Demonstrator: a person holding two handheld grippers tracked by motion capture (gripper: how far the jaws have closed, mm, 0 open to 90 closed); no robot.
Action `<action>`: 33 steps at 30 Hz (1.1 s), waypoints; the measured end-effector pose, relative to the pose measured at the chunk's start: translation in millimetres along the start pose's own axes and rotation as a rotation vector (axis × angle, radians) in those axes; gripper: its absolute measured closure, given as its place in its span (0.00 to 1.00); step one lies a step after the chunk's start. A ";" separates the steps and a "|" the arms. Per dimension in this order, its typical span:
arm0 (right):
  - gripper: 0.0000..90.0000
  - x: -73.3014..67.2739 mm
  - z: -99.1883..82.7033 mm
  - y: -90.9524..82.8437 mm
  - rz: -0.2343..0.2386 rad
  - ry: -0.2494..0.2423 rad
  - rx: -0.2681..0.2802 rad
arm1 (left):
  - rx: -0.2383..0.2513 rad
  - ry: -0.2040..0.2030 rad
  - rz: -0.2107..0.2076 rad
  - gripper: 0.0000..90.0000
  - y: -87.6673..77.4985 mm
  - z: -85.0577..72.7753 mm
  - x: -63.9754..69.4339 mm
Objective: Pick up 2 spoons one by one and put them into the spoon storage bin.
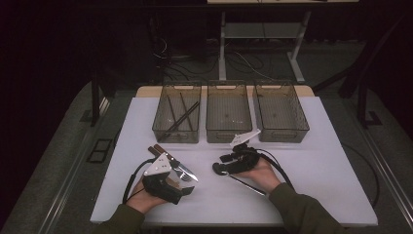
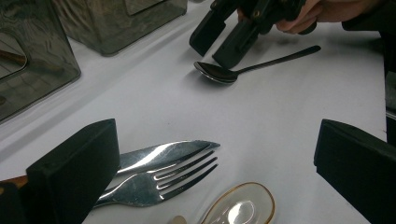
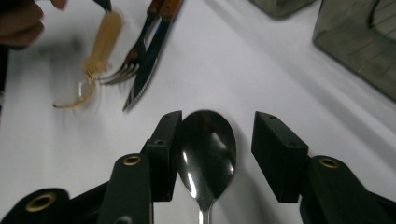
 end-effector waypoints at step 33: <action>0.90 -15.0 -5.3 2.2 -0.007 -0.219 -0.057 | 0.000 -0.002 0.000 0.00 0.7 -0.3 0.7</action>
Point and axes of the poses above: each handheld gripper's, and its own axes: y roughly forward along the jaws, z roughly out of its top, x roughly to its right, the point moved 6 cm from there along y, roughly forward along the jaws, and after that the axes turned 10 degrees about x, right-handed, at the moved point
